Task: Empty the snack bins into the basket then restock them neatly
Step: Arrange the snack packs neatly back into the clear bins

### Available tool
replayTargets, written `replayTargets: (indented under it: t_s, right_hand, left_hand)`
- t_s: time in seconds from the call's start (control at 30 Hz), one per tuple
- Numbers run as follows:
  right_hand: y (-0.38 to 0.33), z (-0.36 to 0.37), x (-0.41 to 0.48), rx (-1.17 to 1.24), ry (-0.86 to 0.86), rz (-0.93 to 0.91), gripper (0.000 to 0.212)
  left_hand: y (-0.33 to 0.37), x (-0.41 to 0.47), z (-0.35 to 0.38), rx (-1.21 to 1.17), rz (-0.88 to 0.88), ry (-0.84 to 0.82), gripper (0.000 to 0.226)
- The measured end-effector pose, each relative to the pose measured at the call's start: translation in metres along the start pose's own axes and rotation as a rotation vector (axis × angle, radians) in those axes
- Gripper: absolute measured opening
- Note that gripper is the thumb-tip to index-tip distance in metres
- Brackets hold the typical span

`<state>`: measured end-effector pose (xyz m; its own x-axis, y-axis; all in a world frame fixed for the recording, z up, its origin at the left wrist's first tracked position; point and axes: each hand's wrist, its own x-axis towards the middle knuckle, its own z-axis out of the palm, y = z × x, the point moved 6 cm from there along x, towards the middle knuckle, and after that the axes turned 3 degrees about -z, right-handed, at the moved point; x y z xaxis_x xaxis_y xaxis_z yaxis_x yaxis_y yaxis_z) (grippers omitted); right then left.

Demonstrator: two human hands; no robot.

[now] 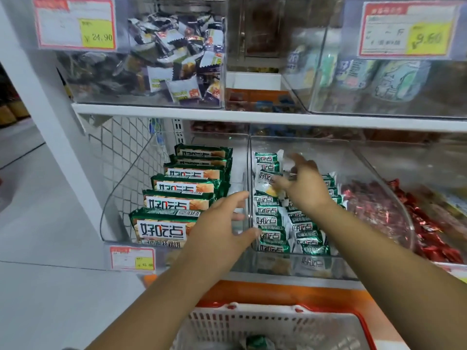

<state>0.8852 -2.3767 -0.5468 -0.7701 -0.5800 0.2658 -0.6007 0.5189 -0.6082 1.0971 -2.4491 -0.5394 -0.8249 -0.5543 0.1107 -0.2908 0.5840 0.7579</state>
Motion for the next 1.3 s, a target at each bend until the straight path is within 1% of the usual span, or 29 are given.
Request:
replayTargets:
  t_s: [0.07, 0.13, 0.2, 0.23, 0.27, 0.3, 0.33, 0.37, 0.43, 0.47, 0.5, 0.57, 0.6, 0.63, 0.73, 0.83, 0.93, 1.03, 1.1, 1.17, 1.23, 1.3]
  right_hand:
    - [-0.017, -0.025, -0.031, 0.125, 0.107, -0.089, 0.047]
    - [-0.042, -0.049, -0.073, 0.301, 0.166, -0.225, 0.035]
    - [-0.065, -0.070, -0.123, 0.394, 0.208, -0.401, 0.027]
    - [-0.068, -0.074, -0.148, 0.420, 0.200, -0.466, 0.024]
    - [-0.064, -0.072, -0.171, 0.438, 0.175, -0.485, 0.021]
    - [-0.050, -0.063, -0.192, 0.444, 0.135, -0.449, 0.018]
    - [-0.033, -0.049, -0.210, 0.434, 0.063, -0.373, 0.016]
    - [-0.006, -0.025, -0.227, 0.400, -0.066, -0.258, 0.017]
    - [0.058, 0.036, -0.264, 0.290, -0.447, 0.004, 0.018]
    - [0.093, 0.065, -0.283, 0.207, -0.600, 0.113, 0.021]
    - [0.129, 0.089, -0.301, 0.121, -0.700, 0.210, 0.027]
    - [0.181, 0.121, -0.327, 0.035, -0.793, 0.400, 0.038]
    - [0.197, 0.131, -0.336, -0.006, -0.816, 0.470, 0.040]
    - [0.211, 0.141, -0.343, -0.068, -0.826, 0.503, 0.042]
    - [0.233, 0.169, -0.360, -0.221, -0.852, 0.476, 0.057]
    - [0.247, 0.188, -0.368, -0.280, -0.810, 0.482, 0.069]
    - [0.257, 0.206, -0.364, -0.324, -0.816, 0.487, 0.066]
    - [0.256, 0.222, -0.360, -0.338, -0.863, 0.527, 0.072]
    - [0.255, 0.228, -0.357, -0.378, -0.892, 0.531, 0.066]
    - [0.251, 0.227, -0.353, -0.324, -0.848, 0.587, 0.054]
    - [0.247, 0.224, -0.353, -0.146, -0.763, 0.650, 0.038]
    - [0.242, 0.217, -0.357, 0.072, -0.693, 0.727, 0.029]
  left_hand:
    - [0.004, -0.014, -0.008, 0.035, 0.042, 0.078, 0.057]
    - [0.007, -0.032, -0.017, 0.074, 0.094, 0.135, 0.044]
    - [0.002, -0.053, -0.016, 0.080, 0.122, 0.112, 0.034]
    - [-0.005, -0.065, -0.011, 0.082, 0.119, 0.072, 0.032]
    - [-0.015, -0.077, -0.002, 0.107, 0.106, 0.012, 0.030]
    - [-0.027, -0.090, 0.013, 0.153, 0.081, -0.079, 0.030]
    - [-0.043, -0.102, 0.030, 0.215, 0.048, -0.189, 0.031]
    - [-0.062, -0.114, 0.050, 0.274, 0.010, -0.302, 0.034]
    - [-0.106, -0.136, 0.093, 0.332, -0.085, -0.504, 0.043]
    - [-0.130, -0.147, 0.114, 0.339, -0.133, -0.576, 0.046]
    - [-0.154, -0.156, 0.134, 0.341, -0.185, -0.627, 0.048]
    - [-0.195, -0.175, 0.167, 0.302, -0.300, -0.677, 0.049]
    - [-0.212, -0.184, 0.181, 0.260, -0.359, -0.680, 0.049]
    - [-0.227, -0.193, 0.194, 0.224, -0.417, -0.687, 0.050]
    - [-0.270, -0.227, 0.228, 0.204, -0.616, -0.746, 0.055]
    - [-0.293, -0.249, 0.254, 0.110, -0.766, -0.721, 0.049]
    - [-0.292, -0.255, 0.273, 0.051, -0.807, -0.691, 0.035]
    - [-0.292, -0.254, 0.290, 0.051, -0.795, -0.678, 0.041]
    - [-0.298, -0.253, 0.297, 0.085, -0.788, -0.676, 0.039]
    - [-0.297, -0.249, 0.298, 0.118, -0.778, -0.690, 0.045]
    - [-0.294, -0.244, 0.297, 0.163, -0.777, -0.719, 0.051]
    - [-0.292, -0.243, 0.292, 0.152, -0.813, -0.721, 0.045]
